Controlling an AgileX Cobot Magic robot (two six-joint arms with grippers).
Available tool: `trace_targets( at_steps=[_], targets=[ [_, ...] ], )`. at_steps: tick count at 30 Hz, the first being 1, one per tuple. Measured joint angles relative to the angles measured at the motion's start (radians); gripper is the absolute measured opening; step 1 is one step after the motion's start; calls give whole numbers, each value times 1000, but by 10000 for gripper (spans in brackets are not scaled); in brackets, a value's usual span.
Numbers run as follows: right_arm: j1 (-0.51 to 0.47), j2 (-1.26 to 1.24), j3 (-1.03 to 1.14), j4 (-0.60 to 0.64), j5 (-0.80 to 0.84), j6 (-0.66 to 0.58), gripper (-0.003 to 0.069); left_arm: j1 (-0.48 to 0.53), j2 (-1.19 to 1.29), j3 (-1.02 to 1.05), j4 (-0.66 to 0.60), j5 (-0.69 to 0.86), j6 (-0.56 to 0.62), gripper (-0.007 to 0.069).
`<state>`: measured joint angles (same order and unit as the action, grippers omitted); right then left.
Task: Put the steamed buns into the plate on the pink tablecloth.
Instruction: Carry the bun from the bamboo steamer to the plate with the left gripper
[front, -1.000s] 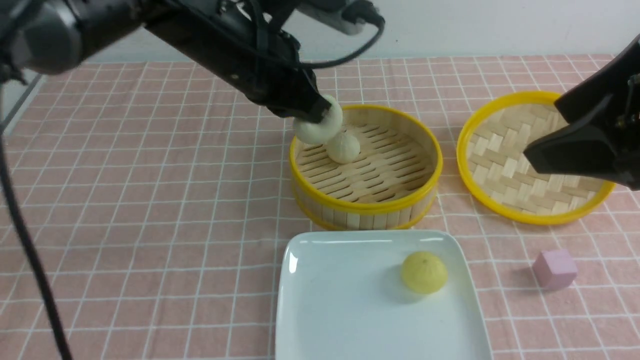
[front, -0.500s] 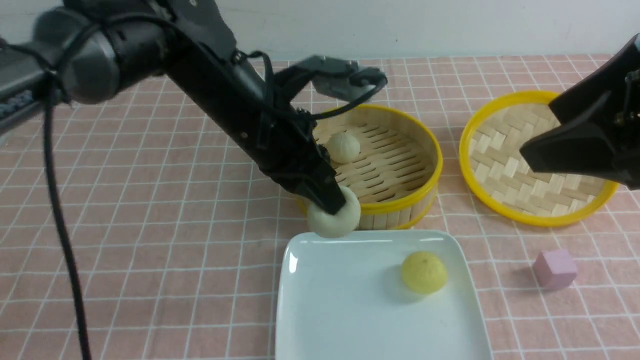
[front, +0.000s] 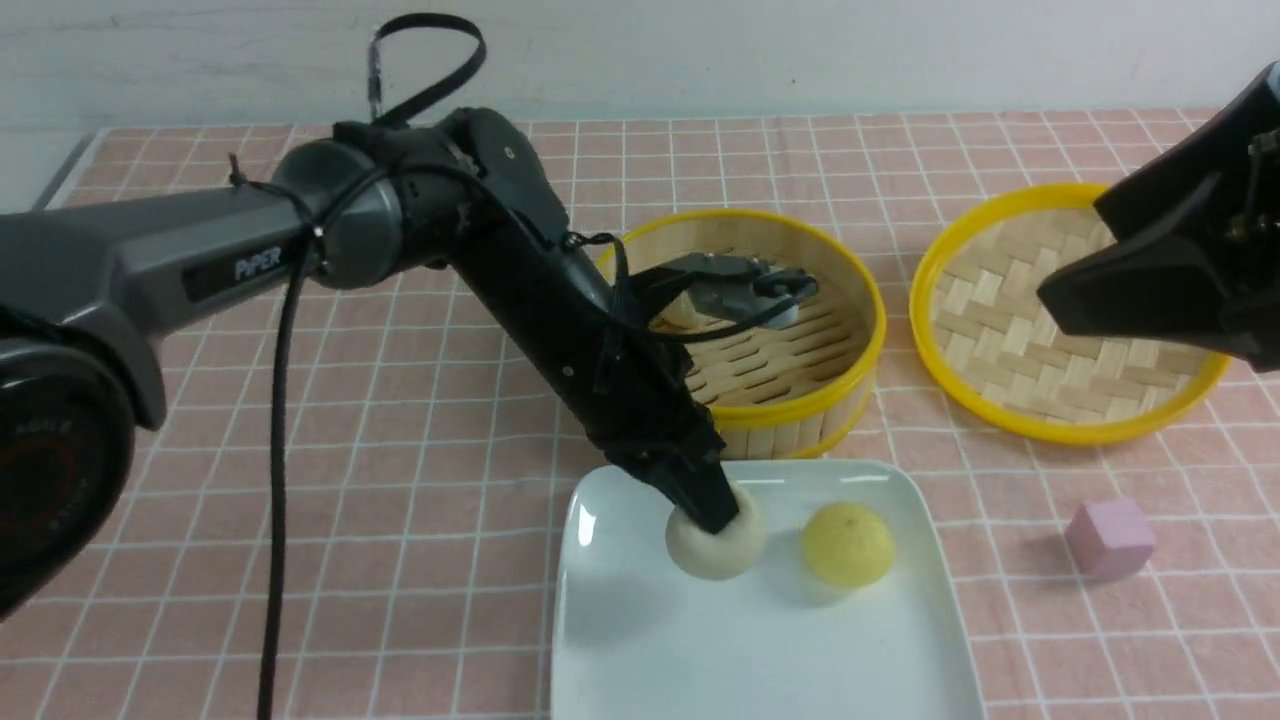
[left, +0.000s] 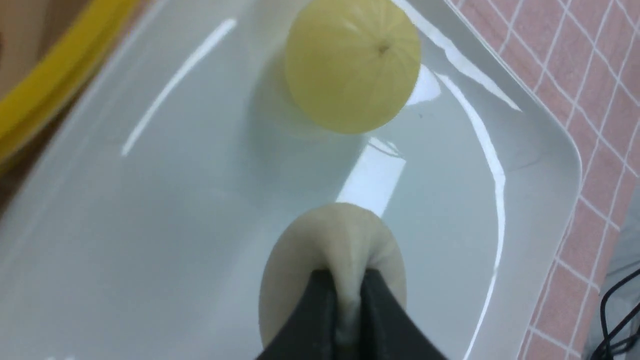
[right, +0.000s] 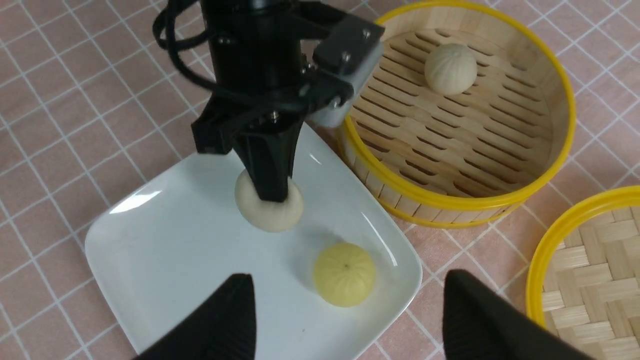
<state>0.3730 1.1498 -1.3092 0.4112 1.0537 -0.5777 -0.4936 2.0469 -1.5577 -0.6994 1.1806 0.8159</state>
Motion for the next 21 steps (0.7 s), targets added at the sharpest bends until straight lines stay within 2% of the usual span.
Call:
trace_targets(
  at_steps=[5,12,18,21],
  targets=[
    [0,0,0,0,-3,0,494,-72,1,0,41,-73,12,34],
    [0,0,0,0,6,0,494,-79,1,0,175,-134,-75,36],
    [0,0,0,0,6,0,494,-79,1,0,187,-179,-73,46],
    [0,0,0,0,6,0,494,-79,1,0,187,-193,-36,80]
  ],
)
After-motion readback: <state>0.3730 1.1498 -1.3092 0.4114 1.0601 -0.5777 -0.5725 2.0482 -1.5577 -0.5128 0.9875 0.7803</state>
